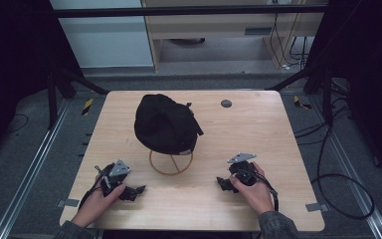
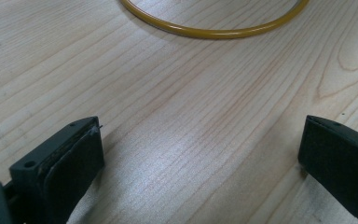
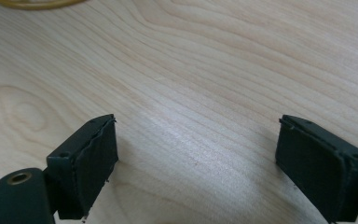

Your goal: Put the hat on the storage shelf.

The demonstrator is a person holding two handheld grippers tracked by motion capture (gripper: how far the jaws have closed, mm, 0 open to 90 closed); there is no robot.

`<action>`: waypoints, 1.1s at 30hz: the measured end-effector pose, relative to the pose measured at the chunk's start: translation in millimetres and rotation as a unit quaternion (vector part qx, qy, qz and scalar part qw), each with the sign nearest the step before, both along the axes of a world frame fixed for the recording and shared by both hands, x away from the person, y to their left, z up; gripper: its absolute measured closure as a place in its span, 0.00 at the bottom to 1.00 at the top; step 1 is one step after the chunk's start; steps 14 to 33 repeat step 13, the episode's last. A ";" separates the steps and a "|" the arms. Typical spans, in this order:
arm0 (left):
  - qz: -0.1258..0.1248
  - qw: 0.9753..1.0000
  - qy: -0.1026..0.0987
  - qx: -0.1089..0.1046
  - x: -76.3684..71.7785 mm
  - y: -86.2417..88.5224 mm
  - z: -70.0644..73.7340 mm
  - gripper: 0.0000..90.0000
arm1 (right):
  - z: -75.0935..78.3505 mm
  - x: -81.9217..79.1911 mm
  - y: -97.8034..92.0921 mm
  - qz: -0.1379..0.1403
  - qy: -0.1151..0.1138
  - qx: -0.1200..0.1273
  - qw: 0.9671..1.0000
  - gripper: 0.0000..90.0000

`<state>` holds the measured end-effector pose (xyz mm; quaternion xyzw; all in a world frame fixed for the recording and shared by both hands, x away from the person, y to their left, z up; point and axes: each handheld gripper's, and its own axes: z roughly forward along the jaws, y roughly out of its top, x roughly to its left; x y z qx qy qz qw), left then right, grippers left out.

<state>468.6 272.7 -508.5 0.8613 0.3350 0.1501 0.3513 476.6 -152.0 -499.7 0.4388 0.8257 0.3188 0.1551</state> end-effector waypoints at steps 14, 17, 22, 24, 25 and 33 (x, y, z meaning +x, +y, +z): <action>-0.002 1.000 0.001 -0.001 0.6 0.0 0.0 0.00 | -12.0 4.0 2.0 -0.026 -0.047 0.013 0.998 0.05; -0.002 1.000 0.001 -0.001 0.6 0.0 0.0 0.00 | -12.0 4.0 2.0 -0.026 -0.047 0.013 0.998 0.05; -0.002 1.000 0.001 -0.001 0.6 0.0 0.0 0.00 | -12.0 4.0 2.0 -0.026 -0.047 0.013 0.998 0.05; -0.002 1.000 0.001 -0.001 0.6 0.0 0.0 0.00 | -12.0 4.0 2.0 -0.026 -0.047 0.013 0.998 0.05; -0.002 1.000 0.001 -0.001 0.6 0.0 0.0 0.00 | -12.0 4.0 2.0 -0.026 -0.047 0.013 0.998 0.05; -0.002 1.000 0.001 -0.001 0.6 0.0 0.0 0.00 | -12.0 4.0 2.0 -0.026 -0.047 0.013 0.998 0.05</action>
